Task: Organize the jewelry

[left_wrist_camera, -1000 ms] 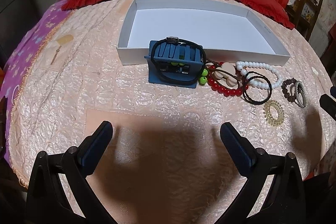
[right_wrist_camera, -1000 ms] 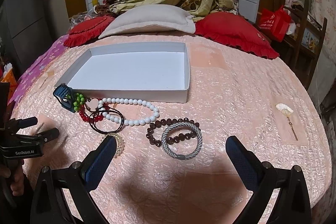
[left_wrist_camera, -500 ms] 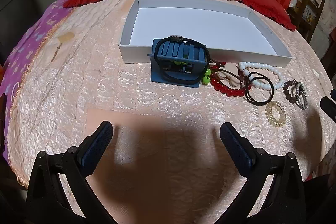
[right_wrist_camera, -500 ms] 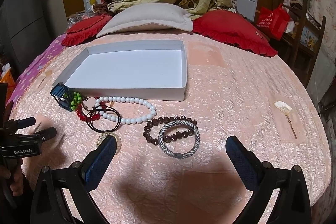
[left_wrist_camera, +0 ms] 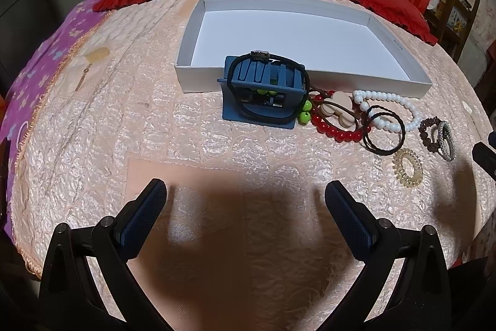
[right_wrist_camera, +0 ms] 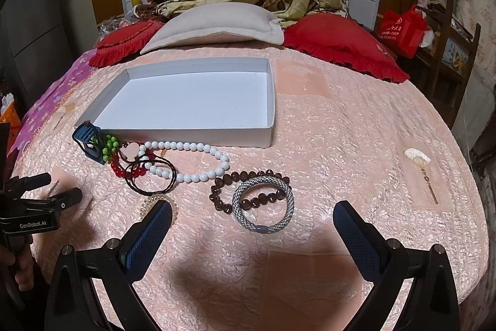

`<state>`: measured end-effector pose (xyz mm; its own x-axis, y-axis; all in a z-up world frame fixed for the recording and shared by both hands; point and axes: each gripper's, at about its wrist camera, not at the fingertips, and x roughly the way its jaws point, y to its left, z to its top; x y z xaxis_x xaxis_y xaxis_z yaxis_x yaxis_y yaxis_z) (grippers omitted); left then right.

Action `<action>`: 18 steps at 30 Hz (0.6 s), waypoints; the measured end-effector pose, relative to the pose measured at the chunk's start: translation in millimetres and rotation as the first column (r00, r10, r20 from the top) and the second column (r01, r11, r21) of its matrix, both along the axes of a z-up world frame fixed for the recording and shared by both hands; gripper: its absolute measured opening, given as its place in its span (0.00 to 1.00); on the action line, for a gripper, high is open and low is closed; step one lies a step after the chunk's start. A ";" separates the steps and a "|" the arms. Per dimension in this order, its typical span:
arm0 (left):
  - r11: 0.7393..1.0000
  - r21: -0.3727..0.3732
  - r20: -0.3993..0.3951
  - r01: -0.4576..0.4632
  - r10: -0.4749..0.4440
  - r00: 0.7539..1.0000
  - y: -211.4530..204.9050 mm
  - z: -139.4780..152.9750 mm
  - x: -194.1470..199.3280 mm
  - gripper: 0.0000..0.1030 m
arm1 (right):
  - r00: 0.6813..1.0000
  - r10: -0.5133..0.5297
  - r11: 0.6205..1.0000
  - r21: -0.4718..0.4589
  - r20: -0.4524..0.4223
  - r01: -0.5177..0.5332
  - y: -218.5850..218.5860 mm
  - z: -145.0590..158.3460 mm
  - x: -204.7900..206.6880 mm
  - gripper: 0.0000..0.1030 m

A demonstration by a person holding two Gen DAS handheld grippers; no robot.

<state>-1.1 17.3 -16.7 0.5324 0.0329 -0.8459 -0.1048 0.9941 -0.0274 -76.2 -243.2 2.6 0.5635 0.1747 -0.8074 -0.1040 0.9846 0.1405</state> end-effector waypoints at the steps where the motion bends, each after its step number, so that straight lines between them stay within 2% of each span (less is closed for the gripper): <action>1: 1.000 -0.001 0.000 0.000 0.000 1.000 -0.1 -0.1 -0.1 0.99 | 1.000 -0.002 1.000 -0.001 0.000 0.002 1.5 -1.1 -0.2 1.00; 18: 1.000 0.000 -0.001 0.000 0.000 1.000 -0.9 0.0 -0.5 0.99 | 1.000 -0.010 1.000 -0.002 -0.003 0.010 17.0 -4.9 0.6 1.00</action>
